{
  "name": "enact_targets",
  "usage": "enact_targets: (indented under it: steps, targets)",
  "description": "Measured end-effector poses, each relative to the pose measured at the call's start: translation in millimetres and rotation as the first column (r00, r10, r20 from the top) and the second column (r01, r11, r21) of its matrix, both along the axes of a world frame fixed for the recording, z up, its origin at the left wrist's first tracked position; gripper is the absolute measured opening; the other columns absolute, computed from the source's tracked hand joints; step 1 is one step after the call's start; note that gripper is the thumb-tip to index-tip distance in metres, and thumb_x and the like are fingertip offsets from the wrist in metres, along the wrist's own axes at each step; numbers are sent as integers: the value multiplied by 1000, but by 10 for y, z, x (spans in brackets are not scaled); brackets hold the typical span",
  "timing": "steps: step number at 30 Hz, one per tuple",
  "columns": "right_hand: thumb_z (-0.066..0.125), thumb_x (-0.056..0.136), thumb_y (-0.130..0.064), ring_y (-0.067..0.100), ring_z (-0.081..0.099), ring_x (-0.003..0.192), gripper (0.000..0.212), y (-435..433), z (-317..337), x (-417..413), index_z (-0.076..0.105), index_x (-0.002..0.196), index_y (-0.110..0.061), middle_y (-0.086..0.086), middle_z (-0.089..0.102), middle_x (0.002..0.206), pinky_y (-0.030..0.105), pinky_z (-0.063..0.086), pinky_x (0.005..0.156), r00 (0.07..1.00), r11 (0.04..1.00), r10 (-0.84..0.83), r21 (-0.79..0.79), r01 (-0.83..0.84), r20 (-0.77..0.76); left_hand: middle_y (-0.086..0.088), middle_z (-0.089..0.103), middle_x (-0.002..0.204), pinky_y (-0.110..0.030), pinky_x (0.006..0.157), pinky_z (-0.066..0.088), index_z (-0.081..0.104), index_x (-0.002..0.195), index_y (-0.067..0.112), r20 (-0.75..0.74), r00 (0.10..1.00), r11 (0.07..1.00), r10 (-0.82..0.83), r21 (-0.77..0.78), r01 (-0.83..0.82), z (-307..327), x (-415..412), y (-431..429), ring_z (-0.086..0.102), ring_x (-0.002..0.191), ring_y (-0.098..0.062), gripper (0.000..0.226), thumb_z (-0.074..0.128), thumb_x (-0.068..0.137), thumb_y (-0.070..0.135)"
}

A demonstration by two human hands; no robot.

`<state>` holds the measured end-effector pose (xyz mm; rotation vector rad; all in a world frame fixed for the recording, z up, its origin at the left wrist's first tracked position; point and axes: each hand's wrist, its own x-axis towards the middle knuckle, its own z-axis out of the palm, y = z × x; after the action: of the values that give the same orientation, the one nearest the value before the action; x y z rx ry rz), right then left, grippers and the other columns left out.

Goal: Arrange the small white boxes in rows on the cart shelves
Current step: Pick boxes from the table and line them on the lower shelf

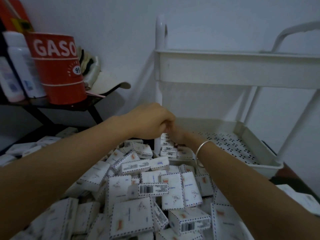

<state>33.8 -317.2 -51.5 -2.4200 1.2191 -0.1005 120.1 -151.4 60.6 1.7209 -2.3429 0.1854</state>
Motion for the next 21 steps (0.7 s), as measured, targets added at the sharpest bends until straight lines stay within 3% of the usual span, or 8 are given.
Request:
enact_targets:
  steps: [3, 5, 9, 12, 14, 17, 19, 21]
  targets:
    - [51, 97, -13, 28, 56, 117, 32, 46, 9, -4, 56, 128, -6, 14, 59, 129, 42, 45, 101, 999, 999, 22, -31, -23, -49, 17, 72, 90, -11, 64, 39, 71, 95, 29, -3, 1000, 1000, -6, -3, 6, -59, 54, -20, 60, 77, 3, 35, 46, 83, 7]
    - [50, 98, -14, 29, 54, 118, 33, 72, 27, -11, 54, 130, -6, 14, 57, 131, 42, 44, 101, 995, 996, 34, -77, -42, -99, 18, 71, 90, -11, 63, 38, 71, 96, 29, -19, 1000, 1000, -7, -1, 7, -83, 60, -23, 54, 71, 9, 36, 46, 83, 7]
    - [42, 98, -6, 24, 52, 98, 15, 140, 72, -100, 53, 104, -14, 17, 60, 118, 35, 44, 87, 988, 984, 109, -130, -122, -106, 22, 67, 84, -12, 61, 39, 70, 96, 31, -41, 999, 1000, -1, 26, 2, -104, 22, -16, 50, 65, 24, 35, 45, 86, 8]
    - [36, 99, -3, 20, 42, 93, 16, 214, 91, -206, 42, 107, -16, 8, 47, 97, 32, 37, 80, 984, 978, 175, -122, -169, 36, 20, 69, 85, -16, 61, 43, 69, 98, 32, -13, 1000, 1000, -4, 14, 4, -81, -49, 6, 52, 63, 16, 35, 45, 86, 9]
    - [36, 98, -2, 19, 37, 92, 18, 272, 138, -293, 33, 102, -20, 3, 40, 92, 33, 34, 79, 984, 977, 169, -140, -161, 49, 17, 71, 89, -24, 70, 51, 70, 99, 29, -20, 1000, 1000, -18, 18, 18, -62, -117, 26, 57, 71, 9, 35, 46, 86, 7]
    - [36, 100, -11, 21, 43, 97, 30, 423, 278, -539, 33, 81, -34, 7, 45, 102, 41, 43, 95, 977, 975, 178, -152, -159, 120, 17, 71, 89, -31, 79, 53, 70, 100, 28, -47, 998, 999, -34, 36, 36, -62, -271, 54, 60, 77, 3, 35, 46, 85, 7]
    - [37, 99, -10, 26, 52, 105, 21, 565, 358, -819, 49, 93, -27, 12, 56, 112, 43, 43, 99, 979, 978, 157, -159, -136, 132, 18, 71, 89, -30, 80, 53, 70, 100, 28, -64, 996, 997, -53, 48, 56, -103, -426, 63, 58, 74, 7, 34, 47, 86, 8]
    - [38, 97, -8, 25, 55, 105, 23, 686, 418, -1165, 57, 109, -13, 10, 61, 116, 35, 44, 93, 980, 978, 110, -193, -77, 165, 20, 70, 86, -28, 78, 52, 70, 99, 30, -66, 995, 995, -79, 62, 83, -170, -631, 64, 54, 69, 9, 33, 47, 87, 9]
